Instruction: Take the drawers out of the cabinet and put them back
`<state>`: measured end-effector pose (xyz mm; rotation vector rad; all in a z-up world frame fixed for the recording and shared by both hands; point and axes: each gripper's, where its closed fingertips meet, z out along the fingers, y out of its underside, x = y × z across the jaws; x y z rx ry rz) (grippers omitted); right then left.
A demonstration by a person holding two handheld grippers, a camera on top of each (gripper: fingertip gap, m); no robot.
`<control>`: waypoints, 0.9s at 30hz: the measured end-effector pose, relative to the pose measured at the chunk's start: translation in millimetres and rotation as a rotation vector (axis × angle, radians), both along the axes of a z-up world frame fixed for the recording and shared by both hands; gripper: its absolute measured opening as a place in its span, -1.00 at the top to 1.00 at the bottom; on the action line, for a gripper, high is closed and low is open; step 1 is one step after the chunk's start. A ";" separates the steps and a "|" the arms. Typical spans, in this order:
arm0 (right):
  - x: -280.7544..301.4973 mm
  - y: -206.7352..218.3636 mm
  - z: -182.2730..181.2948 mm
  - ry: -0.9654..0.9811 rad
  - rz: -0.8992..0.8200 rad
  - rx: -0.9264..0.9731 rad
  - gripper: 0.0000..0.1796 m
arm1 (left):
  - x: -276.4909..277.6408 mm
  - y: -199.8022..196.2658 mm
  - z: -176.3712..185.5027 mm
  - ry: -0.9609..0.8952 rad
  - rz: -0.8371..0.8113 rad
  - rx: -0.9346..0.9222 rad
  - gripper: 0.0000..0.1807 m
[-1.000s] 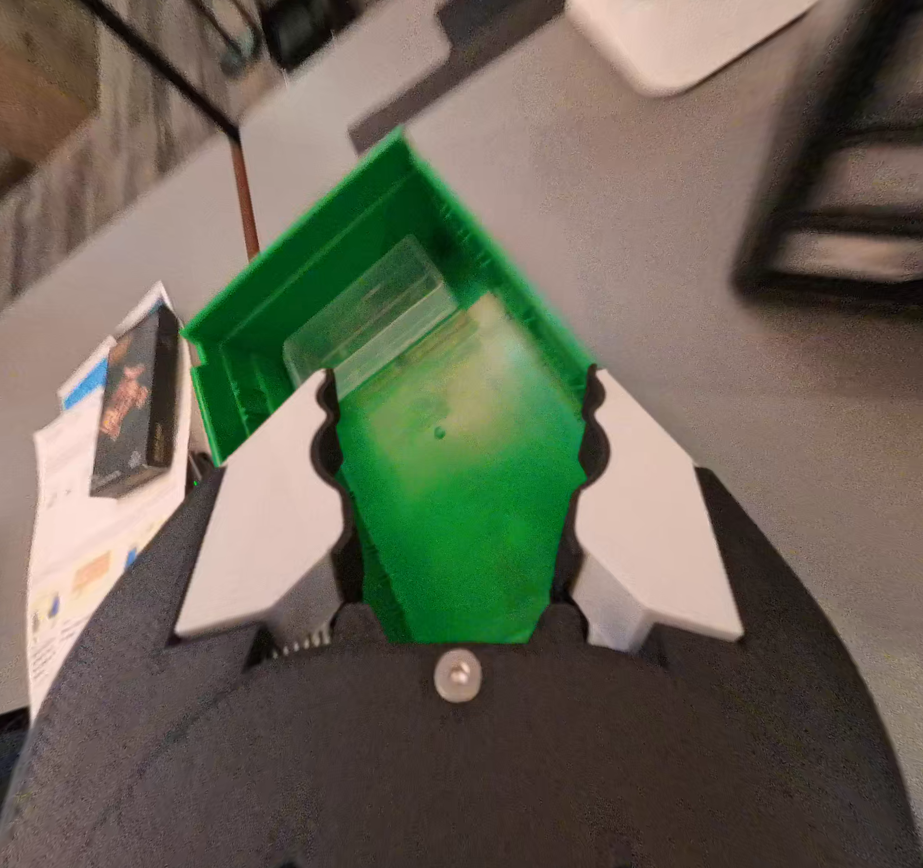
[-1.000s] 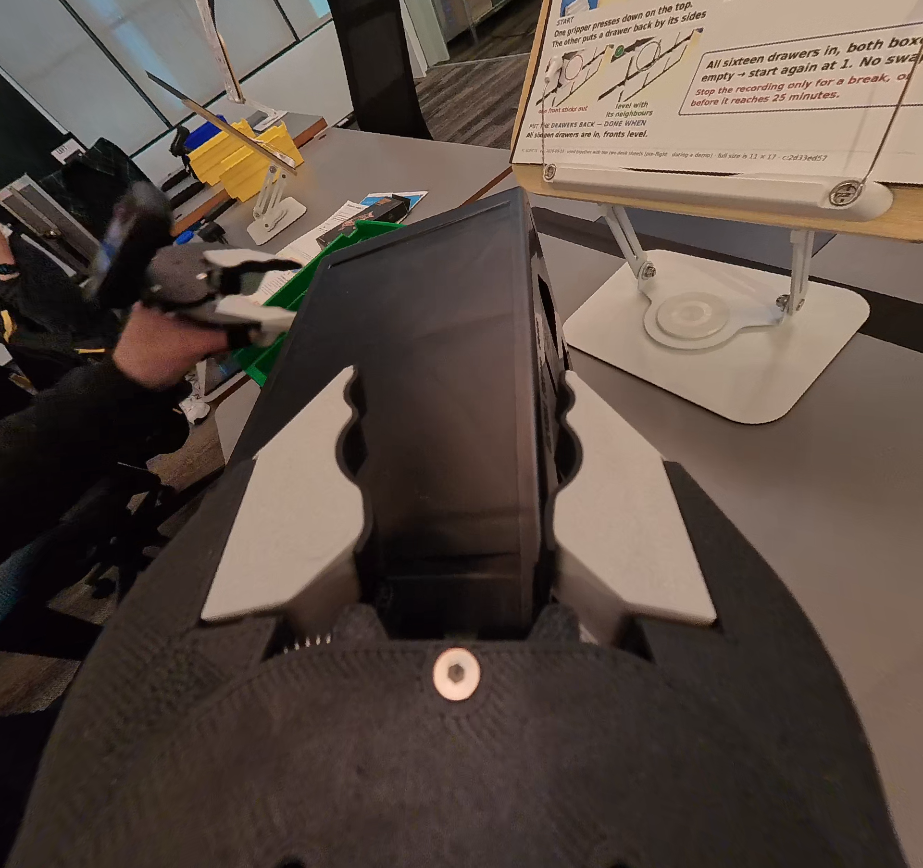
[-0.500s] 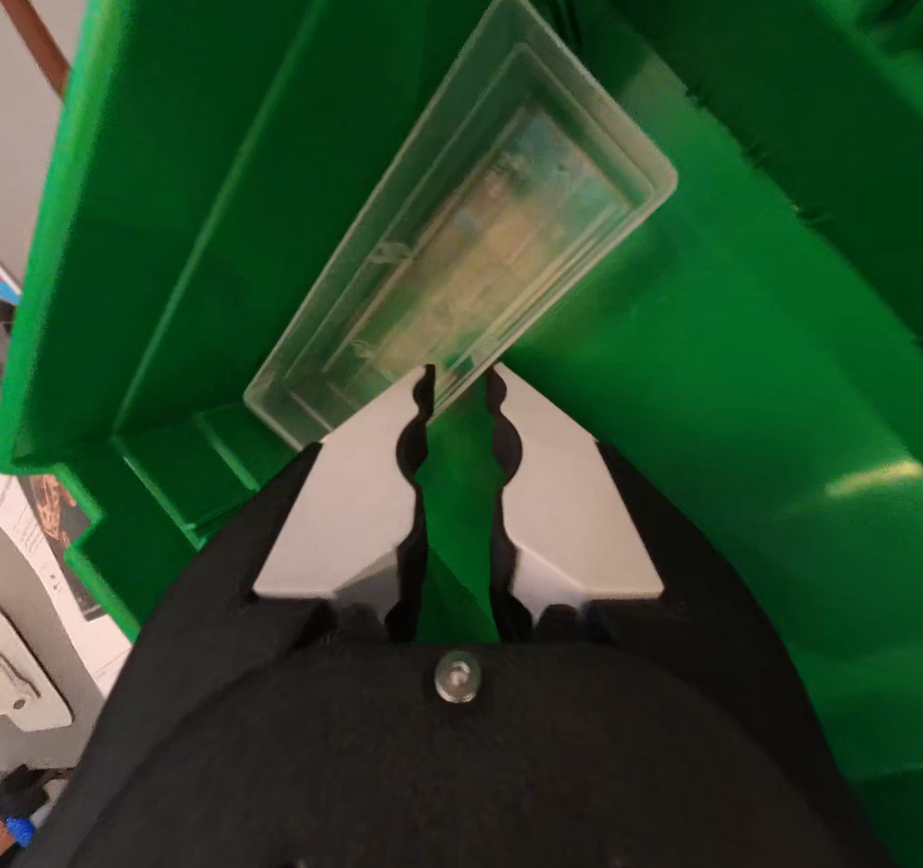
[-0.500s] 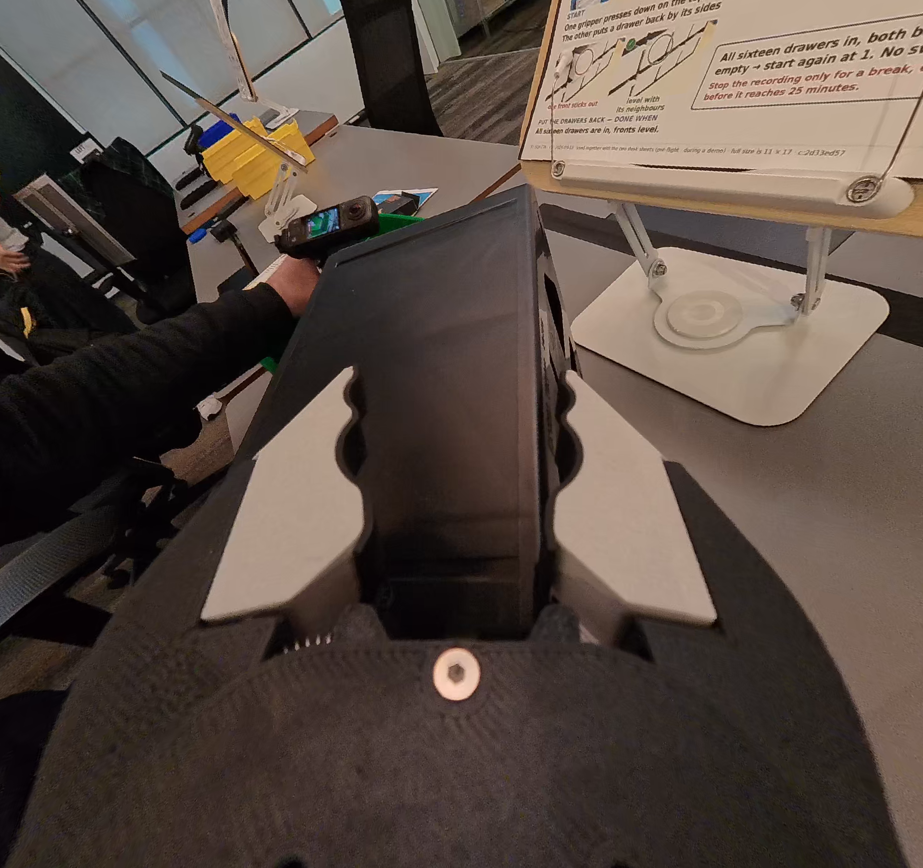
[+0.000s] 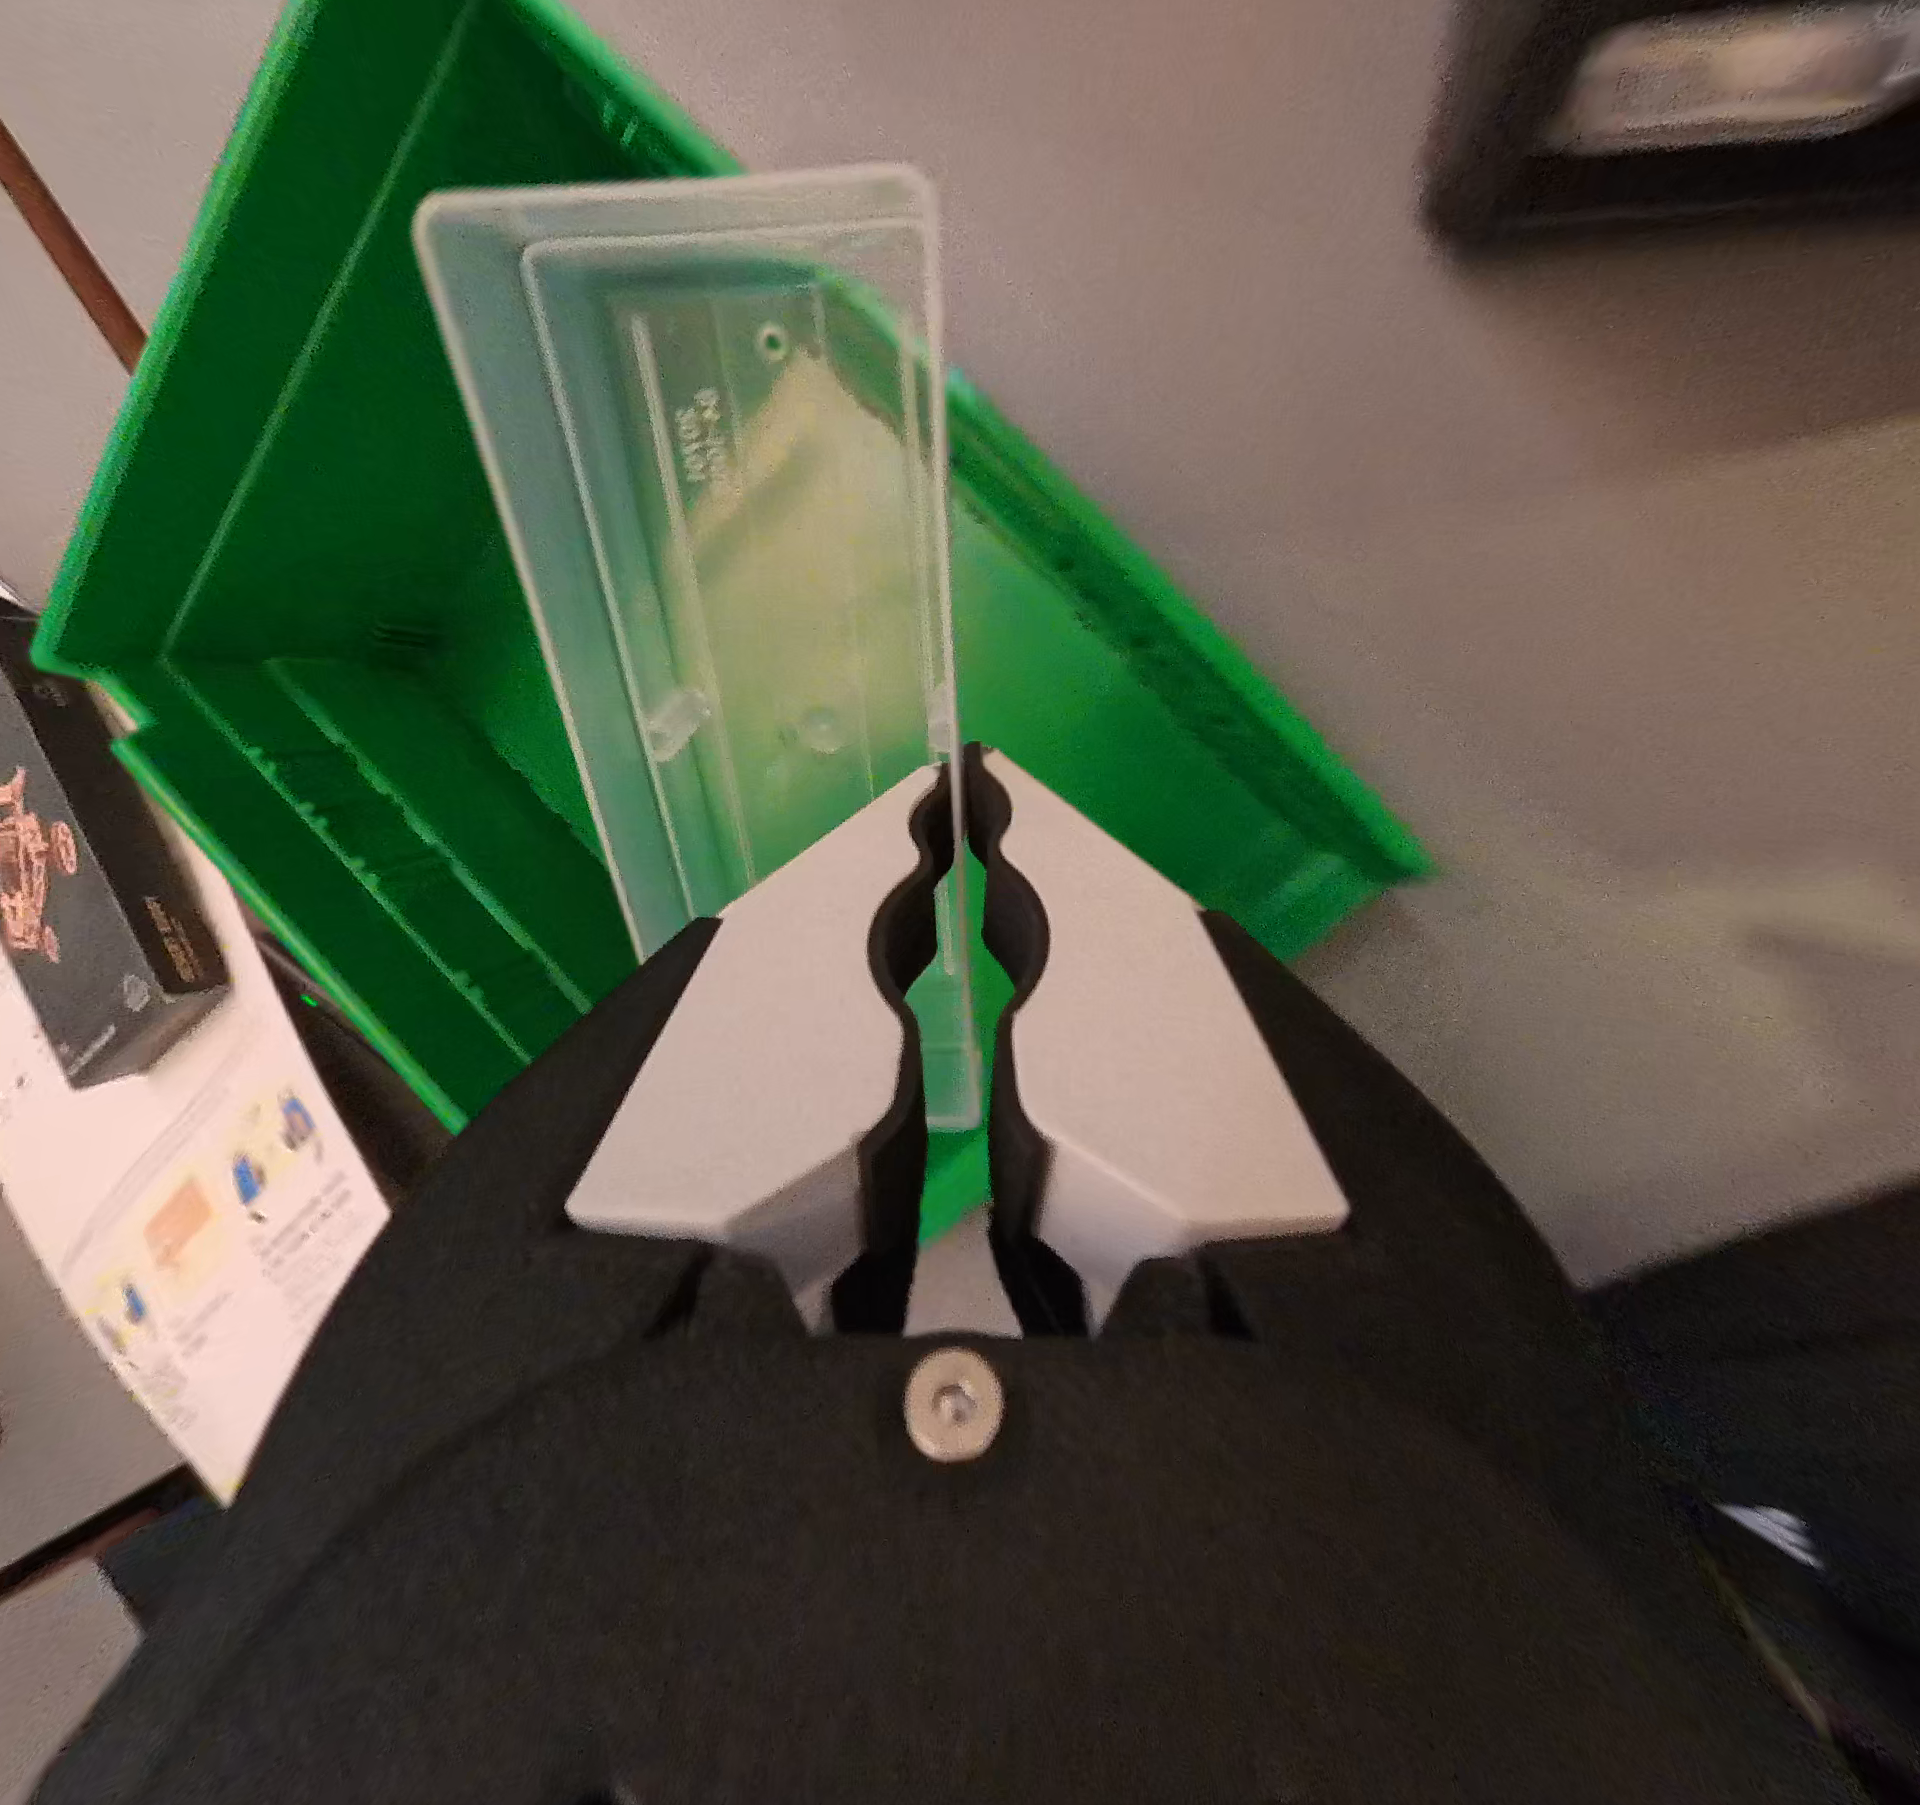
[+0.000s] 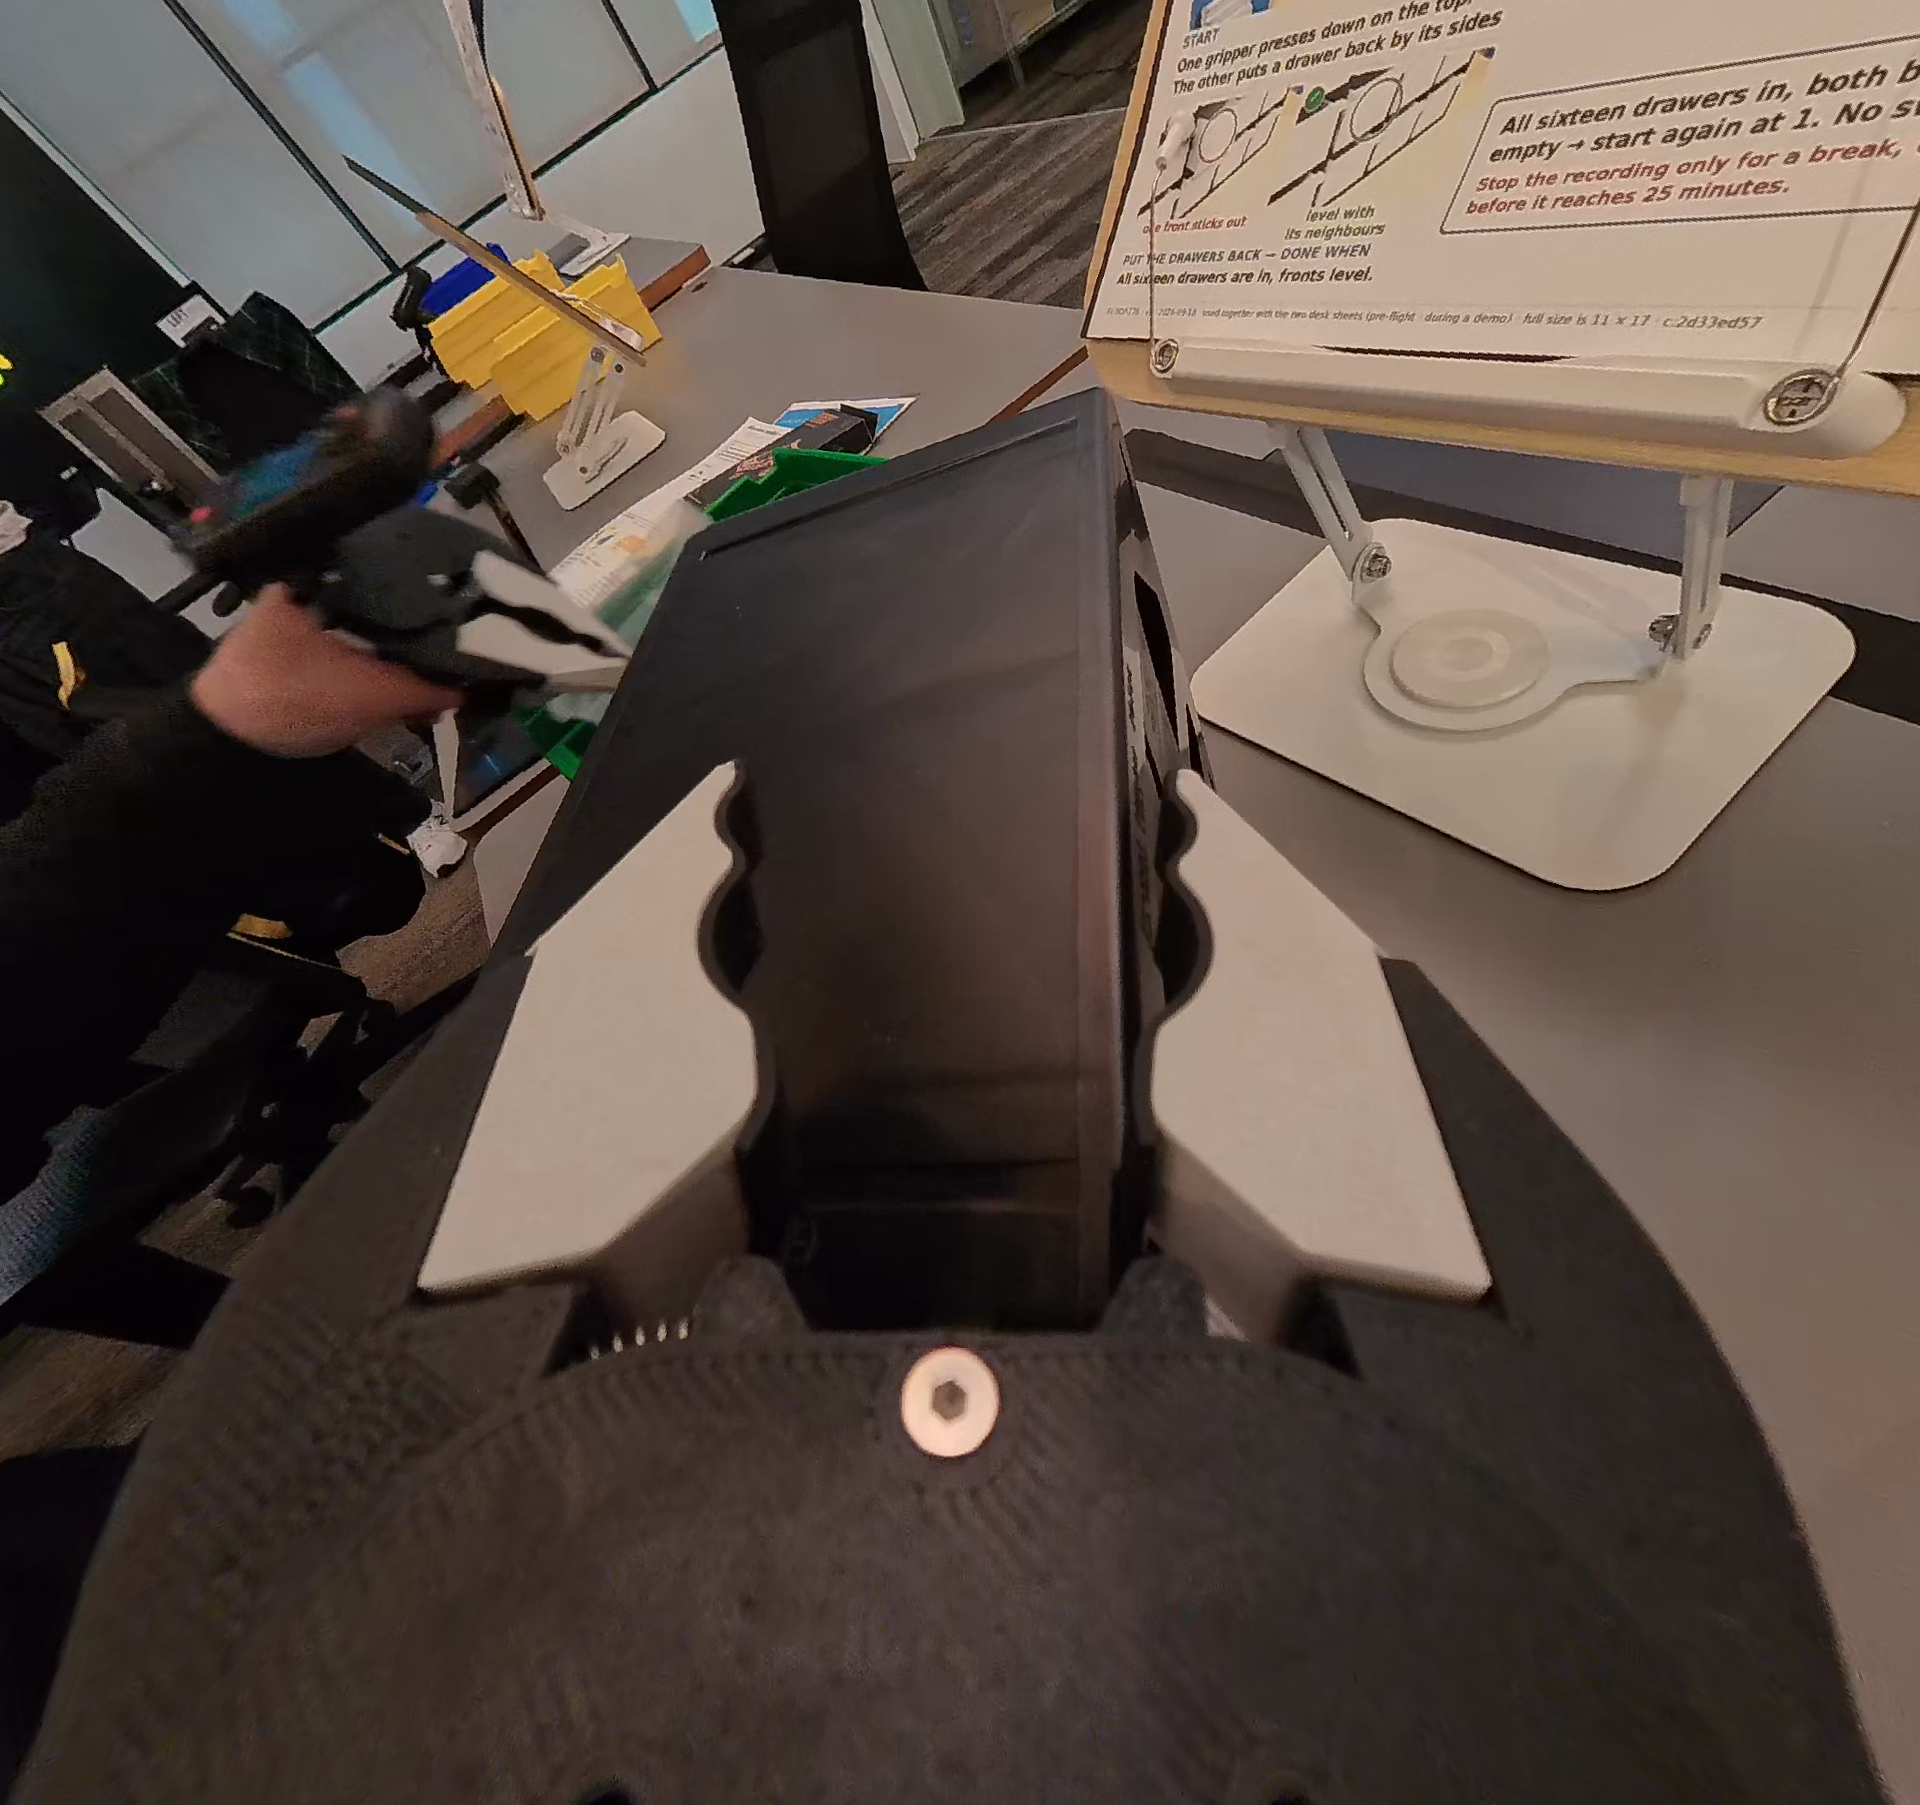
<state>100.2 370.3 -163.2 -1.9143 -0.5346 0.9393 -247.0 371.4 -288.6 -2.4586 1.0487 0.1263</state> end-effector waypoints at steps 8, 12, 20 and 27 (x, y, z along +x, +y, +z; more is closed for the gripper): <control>0.3 0.1 0.3 0.001 -0.005 0.003 0.16 | 123.7 -137.6 -14.3 -0.164 -0.229 -0.144 1.00; 0.8 0.1 0.4 -0.001 -0.011 0.006 0.16 | 156.1 -169.5 -65.6 -0.138 -0.310 -0.255 1.00; 1.1 0.1 0.2 -0.009 -0.015 0.007 0.16 | 162.0 -181.4 -100.3 -0.088 -0.365 -0.283 0.80; 0.8 0.0 0.2 -0.009 -0.011 0.008 0.16 | 141.3 -163.8 -66.2 -0.103 -0.423 -0.032 0.23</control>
